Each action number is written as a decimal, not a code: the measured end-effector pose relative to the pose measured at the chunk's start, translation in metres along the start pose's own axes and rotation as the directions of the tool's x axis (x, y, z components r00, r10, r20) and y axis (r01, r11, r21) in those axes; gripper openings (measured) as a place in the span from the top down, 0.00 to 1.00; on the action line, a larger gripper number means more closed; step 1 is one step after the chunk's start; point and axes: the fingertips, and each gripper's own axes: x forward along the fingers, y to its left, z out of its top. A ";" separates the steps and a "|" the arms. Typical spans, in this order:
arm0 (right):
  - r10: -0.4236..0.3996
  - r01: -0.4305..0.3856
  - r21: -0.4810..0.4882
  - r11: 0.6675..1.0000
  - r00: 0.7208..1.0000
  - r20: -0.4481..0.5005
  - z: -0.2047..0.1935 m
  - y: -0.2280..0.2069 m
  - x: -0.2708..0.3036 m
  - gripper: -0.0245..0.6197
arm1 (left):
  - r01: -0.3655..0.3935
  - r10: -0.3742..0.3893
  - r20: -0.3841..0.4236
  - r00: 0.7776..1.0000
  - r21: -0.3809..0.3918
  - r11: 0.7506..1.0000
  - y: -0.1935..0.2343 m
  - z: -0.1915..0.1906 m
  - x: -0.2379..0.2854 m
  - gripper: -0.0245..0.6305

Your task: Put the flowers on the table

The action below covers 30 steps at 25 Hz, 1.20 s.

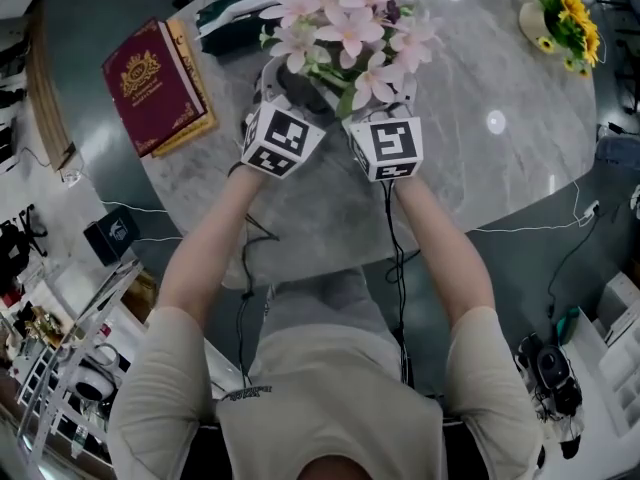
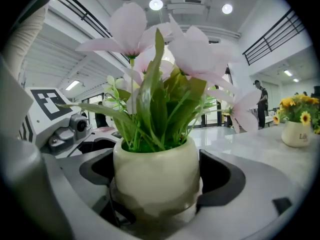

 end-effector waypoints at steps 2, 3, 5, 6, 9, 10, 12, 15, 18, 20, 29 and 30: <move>-0.001 0.001 -0.005 1.000 1.000 -0.017 -0.007 -0.001 0.004 0.15 | 0.005 -0.005 -0.020 1.000 -0.005 1.000 0.001 -0.007 0.004 0.21; 0.000 0.000 -0.005 1.000 1.000 -0.024 -0.010 -0.001 0.006 0.15 | 0.006 -0.007 -0.027 1.000 -0.008 1.000 0.001 -0.010 0.006 0.21; 0.002 -0.002 0.002 1.000 0.999 -0.037 -0.016 -0.001 0.009 0.15 | 0.013 -0.014 -0.043 0.999 -0.015 1.000 0.002 -0.015 0.009 0.21; 0.000 0.000 0.007 1.000 0.999 -0.043 -0.018 -0.002 0.010 0.15 | 0.018 -0.019 -0.054 0.998 -0.020 1.000 0.002 -0.018 0.011 0.21; -0.005 0.006 0.016 1.000 0.999 -0.052 -0.023 -0.005 0.011 0.15 | 0.027 -0.029 -0.085 0.996 -0.016 0.999 0.001 -0.021 0.014 0.21; -0.003 0.004 0.015 1.000 0.998 -0.057 -0.023 -0.005 0.012 0.15 | 0.026 -0.026 -0.092 0.995 -0.011 1.000 0.001 -0.022 0.014 0.21; 0.008 -0.007 0.011 1.000 0.997 -0.072 -0.025 -0.003 0.014 0.15 | 0.018 -0.018 -0.104 0.994 -0.004 1.000 0.003 -0.024 0.014 0.21; 0.014 -0.013 0.004 1.000 0.995 -0.102 -0.028 -0.001 0.016 0.15 | 0.014 -0.012 -0.128 0.992 0.012 1.000 0.004 -0.027 0.014 0.21; 0.008 -0.007 0.003 1.000 0.992 -0.122 -0.032 -0.001 0.017 0.15 | 0.018 -0.014 -0.142 0.990 0.028 0.999 0.004 -0.030 0.015 0.20; 0.005 -0.005 0.002 1.000 0.992 -0.125 -0.033 -0.001 0.018 0.16 | 0.018 -0.014 -0.144 0.989 0.028 0.999 0.004 -0.031 0.015 0.20; 0.001 -0.001 0.001 1.000 0.990 -0.139 -0.033 0.000 0.019 0.16 | 0.017 -0.019 -0.129 0.991 -0.012 1.000 0.003 -0.032 0.010 0.21; 0.000 0.000 0.000 1.000 0.990 -0.141 -0.034 -0.001 0.019 0.16 | 0.018 -0.019 -0.127 0.992 -0.015 1.000 0.002 -0.033 0.009 0.21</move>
